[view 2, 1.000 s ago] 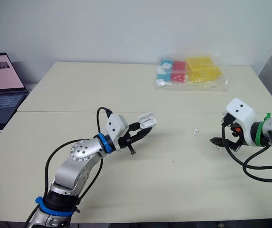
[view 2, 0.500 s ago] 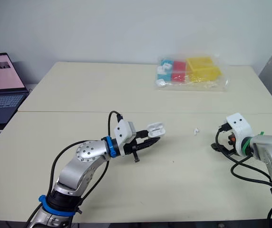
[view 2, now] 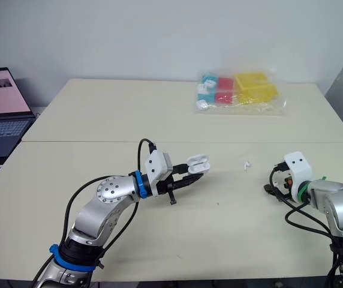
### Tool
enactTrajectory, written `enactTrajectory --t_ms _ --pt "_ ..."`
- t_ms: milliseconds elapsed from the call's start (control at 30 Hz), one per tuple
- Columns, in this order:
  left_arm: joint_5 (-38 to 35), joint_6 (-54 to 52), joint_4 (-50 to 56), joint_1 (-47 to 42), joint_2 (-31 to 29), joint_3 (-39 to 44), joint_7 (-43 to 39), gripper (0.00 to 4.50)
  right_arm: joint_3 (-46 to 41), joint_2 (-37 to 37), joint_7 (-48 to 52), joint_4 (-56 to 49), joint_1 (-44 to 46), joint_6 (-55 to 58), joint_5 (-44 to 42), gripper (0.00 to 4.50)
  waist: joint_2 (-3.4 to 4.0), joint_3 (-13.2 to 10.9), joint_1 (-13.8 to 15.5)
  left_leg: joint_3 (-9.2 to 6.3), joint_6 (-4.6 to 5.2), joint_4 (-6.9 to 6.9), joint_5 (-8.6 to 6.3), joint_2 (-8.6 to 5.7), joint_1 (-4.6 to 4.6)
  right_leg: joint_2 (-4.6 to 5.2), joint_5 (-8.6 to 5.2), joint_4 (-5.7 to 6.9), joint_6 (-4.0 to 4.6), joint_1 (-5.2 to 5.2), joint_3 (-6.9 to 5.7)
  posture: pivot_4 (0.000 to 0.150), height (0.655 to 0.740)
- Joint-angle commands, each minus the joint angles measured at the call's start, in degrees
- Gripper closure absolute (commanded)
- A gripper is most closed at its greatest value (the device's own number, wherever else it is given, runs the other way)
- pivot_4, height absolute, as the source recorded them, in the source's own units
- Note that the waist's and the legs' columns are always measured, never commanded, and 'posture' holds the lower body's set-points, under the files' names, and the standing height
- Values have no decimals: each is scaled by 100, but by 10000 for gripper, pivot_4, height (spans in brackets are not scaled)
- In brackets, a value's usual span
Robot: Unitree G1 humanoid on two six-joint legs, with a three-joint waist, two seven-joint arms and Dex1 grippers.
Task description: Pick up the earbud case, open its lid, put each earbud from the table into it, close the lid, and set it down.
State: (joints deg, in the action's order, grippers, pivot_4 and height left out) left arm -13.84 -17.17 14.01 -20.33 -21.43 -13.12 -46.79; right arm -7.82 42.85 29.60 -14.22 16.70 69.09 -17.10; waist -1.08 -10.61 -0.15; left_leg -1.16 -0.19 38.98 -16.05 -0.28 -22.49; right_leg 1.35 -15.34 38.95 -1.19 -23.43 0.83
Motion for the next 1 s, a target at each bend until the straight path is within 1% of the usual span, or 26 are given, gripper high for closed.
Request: enactTrajectory --t_ms 33,67,167,267,367,500,567,633,700,833,1000 --pt "-54 44 150 -66 0 42 15 36776 -103 -19 -46 6 14 24 -52 0 0 0 0 -1 0 0 0 0 1 0 0 0 0 1 0 1500 7400" --pt "-51 44 151 -65 -4 46 18 36776 -105 -22 -25 17 15 64 -78 0 0 0 0 -1 0 0 0 0 2 0 0 1 0 2 0 1500 7400" --pt "-41 41 154 -63 -12 49 27 36776 -139 -44 -9 47 13 195 -141 6083 0 0 1 -1 0 0 0 1 10 0 0 0 0 10 -1 1500 7400" --pt "-39 45 148 -67 -16 52 27 36776 -146 -42 3 49 -16 208 -188 15738 0 0 2 -1 0 0 0 0 11 0 0 0 0 13 -1 1500 7400" --pt "-38 52 134 -70 -23 53 26 36776 -143 -24 11 45 -79 178 -196 26874 0 0 2 -1 0 0 0 0 11 -1 0 -1 -1 13 -1 1500 7400" --pt "-31 62 118 -62 -40 55 17 36776 -123 60 93 -9 -132 113 -254 40305 -1 0 2 -2 0 0 0 0 12 -1 0 -1 -1 13 -1 1500 7400" --pt "-32 65 107 -61 -49 61 9 36776 -81 127 198 -55 -138 30 -296 40803 -1 0 2 -2 0 0 0 0 12 -1 0 -1 -1 14 -1 1500 7400" --pt "-34 64 102 -59 -63 65 2 36776 60 295 676 -271 -110 -124 -548 40803 -1 0 2 -2 0 0 0 0 12 -1 0 -1 -1 14 -1 1500 7400" --pt "-36 63 95 -62 -77 69 -6 36776 362 592 1132 -440 -78 -489 -584 40803 -1 0 -3 -2 1 -1 0 0 11 -4 -1 -3 -2 14 -2 1500 7400" --pt "-47 54 114 -53 -105 66 -5 36776 1202 1221 1908 -366 68 -1682 -139 40803 -1 0 -20 -1 1 -3 0 1 13 -6 -1 -6 -3 13 -2 1500 7400" --pt "-55 11 208 14 -140 60 5 36776 1876 1483 2705 232 424 -2894 311 40803 -1 0 -16 0 1 -1 0 1 14 -8 -2 -6 -4 14 -2 1500 7400"
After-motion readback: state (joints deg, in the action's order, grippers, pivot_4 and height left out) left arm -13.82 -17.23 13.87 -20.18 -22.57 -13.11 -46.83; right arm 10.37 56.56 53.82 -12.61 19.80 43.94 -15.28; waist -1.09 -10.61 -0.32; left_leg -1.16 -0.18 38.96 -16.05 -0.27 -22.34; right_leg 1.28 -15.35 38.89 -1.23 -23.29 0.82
